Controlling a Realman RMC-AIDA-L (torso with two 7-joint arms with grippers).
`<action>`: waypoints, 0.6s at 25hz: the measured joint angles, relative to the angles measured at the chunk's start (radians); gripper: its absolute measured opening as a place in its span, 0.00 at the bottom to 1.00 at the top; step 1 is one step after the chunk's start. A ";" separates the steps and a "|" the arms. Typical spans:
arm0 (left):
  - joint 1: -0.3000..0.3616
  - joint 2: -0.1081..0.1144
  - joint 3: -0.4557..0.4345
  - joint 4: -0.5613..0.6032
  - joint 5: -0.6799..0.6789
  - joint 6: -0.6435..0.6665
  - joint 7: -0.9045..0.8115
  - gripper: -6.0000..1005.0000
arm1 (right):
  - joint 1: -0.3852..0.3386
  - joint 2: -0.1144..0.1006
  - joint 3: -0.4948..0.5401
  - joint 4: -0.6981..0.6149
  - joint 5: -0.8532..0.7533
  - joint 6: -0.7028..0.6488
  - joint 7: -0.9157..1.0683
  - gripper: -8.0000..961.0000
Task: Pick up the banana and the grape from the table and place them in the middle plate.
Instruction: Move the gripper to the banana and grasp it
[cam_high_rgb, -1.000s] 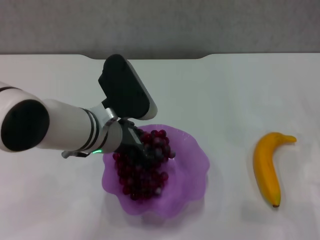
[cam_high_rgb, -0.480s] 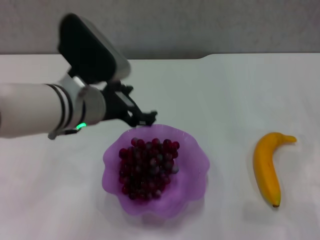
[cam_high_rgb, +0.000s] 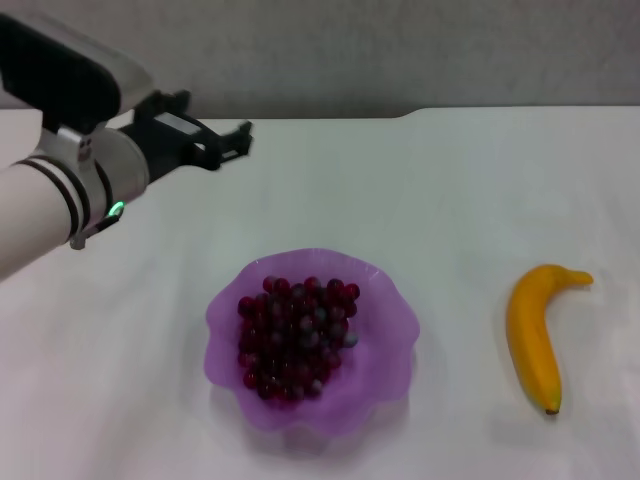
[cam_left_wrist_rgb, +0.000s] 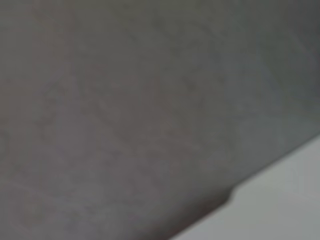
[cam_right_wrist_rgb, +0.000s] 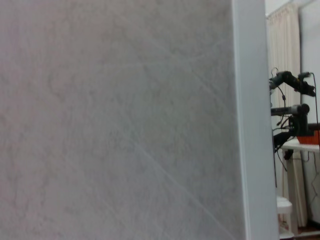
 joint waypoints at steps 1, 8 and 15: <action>-0.007 0.000 0.007 0.036 -0.024 0.057 0.019 0.87 | 0.000 -0.001 0.000 0.000 0.000 0.000 0.010 0.92; -0.102 0.004 0.111 0.301 -0.122 0.438 0.029 0.88 | 0.004 -0.002 0.004 0.000 0.000 0.000 0.026 0.92; -0.211 0.025 0.165 0.545 0.024 0.668 -0.311 0.87 | 0.012 -0.003 -0.002 0.000 0.000 0.000 0.027 0.92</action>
